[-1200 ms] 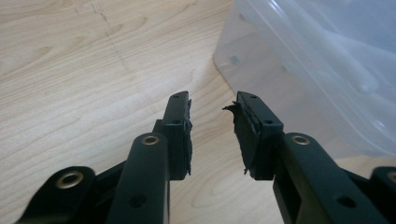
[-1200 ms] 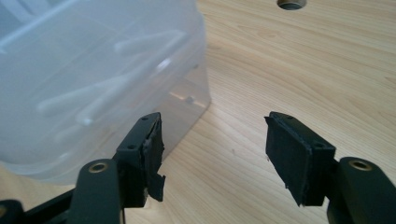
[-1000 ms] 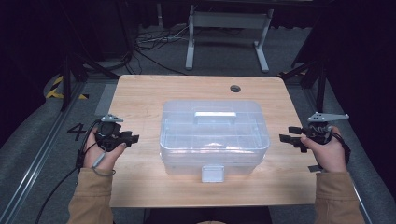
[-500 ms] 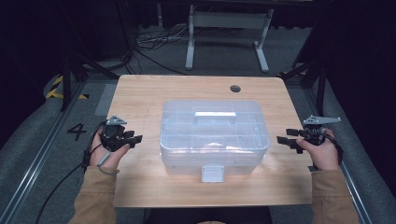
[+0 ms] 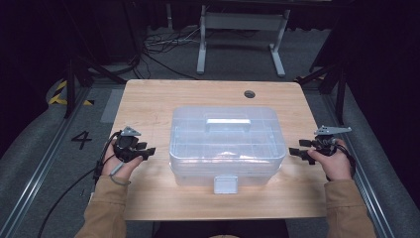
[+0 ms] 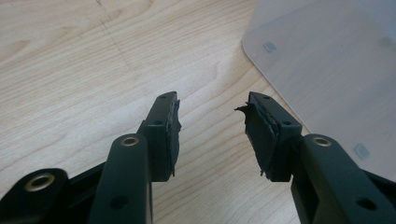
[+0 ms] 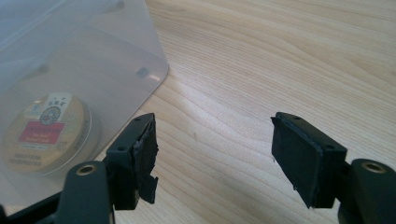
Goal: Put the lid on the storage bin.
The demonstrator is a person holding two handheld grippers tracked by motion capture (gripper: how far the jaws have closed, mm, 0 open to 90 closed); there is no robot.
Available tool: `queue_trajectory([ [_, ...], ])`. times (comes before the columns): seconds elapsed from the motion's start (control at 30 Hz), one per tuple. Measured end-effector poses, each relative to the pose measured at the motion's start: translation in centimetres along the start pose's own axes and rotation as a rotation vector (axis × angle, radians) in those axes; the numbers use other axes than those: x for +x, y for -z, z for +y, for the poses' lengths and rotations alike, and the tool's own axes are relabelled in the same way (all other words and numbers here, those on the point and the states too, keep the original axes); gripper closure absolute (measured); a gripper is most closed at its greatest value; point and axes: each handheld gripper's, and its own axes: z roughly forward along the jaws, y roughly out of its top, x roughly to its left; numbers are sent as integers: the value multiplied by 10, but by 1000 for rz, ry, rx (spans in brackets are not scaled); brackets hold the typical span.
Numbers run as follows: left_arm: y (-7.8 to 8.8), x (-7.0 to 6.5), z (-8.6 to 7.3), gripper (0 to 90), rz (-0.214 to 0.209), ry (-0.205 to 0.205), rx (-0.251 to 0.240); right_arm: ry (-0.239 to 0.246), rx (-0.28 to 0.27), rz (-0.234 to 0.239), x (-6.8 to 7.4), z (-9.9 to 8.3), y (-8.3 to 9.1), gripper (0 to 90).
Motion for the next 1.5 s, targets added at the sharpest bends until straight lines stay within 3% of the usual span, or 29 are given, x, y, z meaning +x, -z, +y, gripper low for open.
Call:
queue_trajectory([
  [0.27, -10, -3, -1, 539, -7, -20, 39, 7, 17, -5, 0, -4, -11, 314],
  [0.37, -14, -4, -2, 535, -20, -14, 48, 15, 22, -6, 1, -5, -14, 314],
  [0.87, -31, -11, -5, 516, -98, -81, 148, 51, 60, -18, 5, -8, -28, 302],
  [1.5, -36, -15, -7, 506, -112, -95, 178, 95, 102, -23, 10, -11, -40, 296],
])
